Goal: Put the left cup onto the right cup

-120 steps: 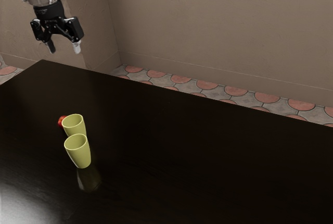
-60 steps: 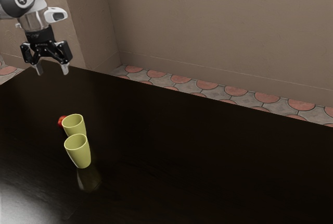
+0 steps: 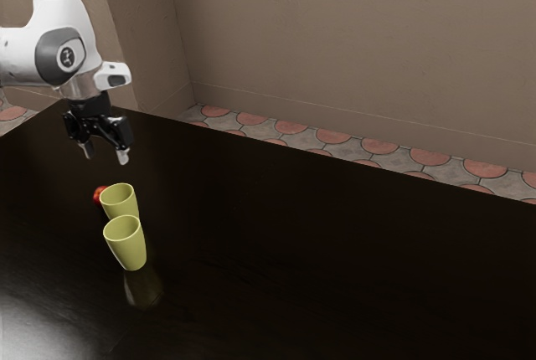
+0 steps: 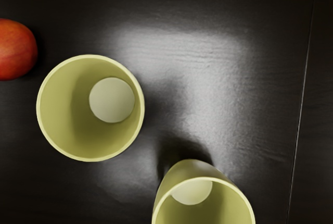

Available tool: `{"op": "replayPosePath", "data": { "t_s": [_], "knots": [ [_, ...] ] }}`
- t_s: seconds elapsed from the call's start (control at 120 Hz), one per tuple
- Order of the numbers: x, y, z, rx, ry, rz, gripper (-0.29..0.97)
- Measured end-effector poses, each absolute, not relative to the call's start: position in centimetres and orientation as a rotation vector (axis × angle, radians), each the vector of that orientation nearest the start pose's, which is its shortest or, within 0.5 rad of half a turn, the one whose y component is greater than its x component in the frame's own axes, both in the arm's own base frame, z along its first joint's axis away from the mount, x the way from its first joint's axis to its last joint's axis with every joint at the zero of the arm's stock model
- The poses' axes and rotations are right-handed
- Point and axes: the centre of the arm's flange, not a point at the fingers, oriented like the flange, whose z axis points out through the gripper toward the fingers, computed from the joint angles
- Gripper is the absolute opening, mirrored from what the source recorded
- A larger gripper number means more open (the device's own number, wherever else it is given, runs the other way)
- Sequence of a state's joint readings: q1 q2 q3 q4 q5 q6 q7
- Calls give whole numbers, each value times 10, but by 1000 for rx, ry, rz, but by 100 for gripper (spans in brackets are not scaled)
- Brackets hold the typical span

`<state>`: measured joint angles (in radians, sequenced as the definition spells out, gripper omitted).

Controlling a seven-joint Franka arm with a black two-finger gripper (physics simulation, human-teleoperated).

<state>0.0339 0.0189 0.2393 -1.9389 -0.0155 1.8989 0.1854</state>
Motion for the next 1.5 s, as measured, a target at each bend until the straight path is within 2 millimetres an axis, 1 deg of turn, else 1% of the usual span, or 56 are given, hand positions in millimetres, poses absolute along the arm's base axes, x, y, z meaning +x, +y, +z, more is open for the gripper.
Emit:
{"op": "replayPosePath", "data": {
  "t_s": [0.05, 0.192, 0.3, 0.358, 0.45, 0.583, 0.65, 0.95, 1.158, 1.25, 1.375, 1.5],
  "knots": [
    [537, 145, 456, -3161, -98, 88, 65],
    [544, 128, 438, -3156, 47, 72, 64],
    [549, 113, 429, -3148, 154, 55, 64],
    [546, 107, 427, -3146, 200, 41, 64],
    [541, 105, 426, -3143, 253, 16, 64],
    [520, 101, 427, -3147, 310, -22, 64],
    [513, 107, 427, -3148, 312, -33, 64],
    [496, 154, 420, -3157, 235, -34, 64],
    [492, 172, 418, -3155, 212, -39, 64],
    [497, 178, 415, -3152, 208, -32, 64],
    [505, 181, 413, -3143, 225, -33, 64],
    [522, 188, 410, -3125, 265, -35, 64]
  ]
}}
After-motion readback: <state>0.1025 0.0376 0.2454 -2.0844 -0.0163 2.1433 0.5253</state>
